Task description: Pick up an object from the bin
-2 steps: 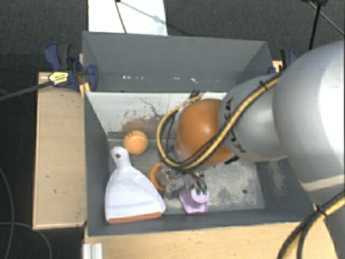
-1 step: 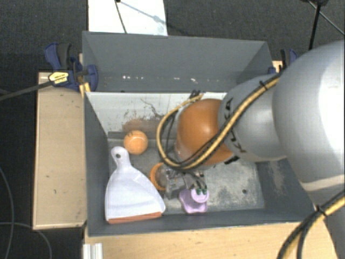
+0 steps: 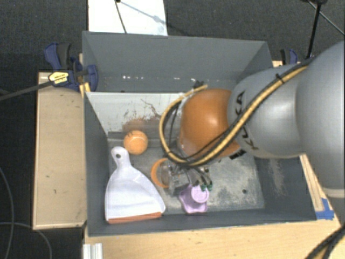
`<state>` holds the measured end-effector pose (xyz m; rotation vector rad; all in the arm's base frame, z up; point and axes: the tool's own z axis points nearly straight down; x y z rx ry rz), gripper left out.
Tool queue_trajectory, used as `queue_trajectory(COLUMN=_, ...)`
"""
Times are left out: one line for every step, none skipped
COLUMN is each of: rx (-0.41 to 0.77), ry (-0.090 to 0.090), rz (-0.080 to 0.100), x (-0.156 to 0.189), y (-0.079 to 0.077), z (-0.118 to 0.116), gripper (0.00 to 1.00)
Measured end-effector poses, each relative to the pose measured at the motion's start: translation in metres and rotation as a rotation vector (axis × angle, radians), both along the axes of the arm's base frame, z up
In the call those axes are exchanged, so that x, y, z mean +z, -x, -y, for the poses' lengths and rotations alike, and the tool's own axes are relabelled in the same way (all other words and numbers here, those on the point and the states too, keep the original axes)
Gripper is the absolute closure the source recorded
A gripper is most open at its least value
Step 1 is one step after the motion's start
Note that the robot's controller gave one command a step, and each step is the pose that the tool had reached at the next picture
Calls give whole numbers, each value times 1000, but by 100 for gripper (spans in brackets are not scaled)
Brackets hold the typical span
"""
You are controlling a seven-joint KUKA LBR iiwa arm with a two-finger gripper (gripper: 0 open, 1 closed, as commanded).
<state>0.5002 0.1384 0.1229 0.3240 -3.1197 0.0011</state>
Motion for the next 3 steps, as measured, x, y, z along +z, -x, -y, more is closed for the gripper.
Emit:
queue_trajectory(rx=0, ry=-2, rz=7, x=57, y=0, z=-3, gripper=100)
queue_trajectory(rx=20, ry=-3, rz=13, x=47, y=-7, z=-1, gripper=100)
queue_trajectory(rx=68, ry=-2, rz=9, x=162, y=-14, z=23, gripper=100)
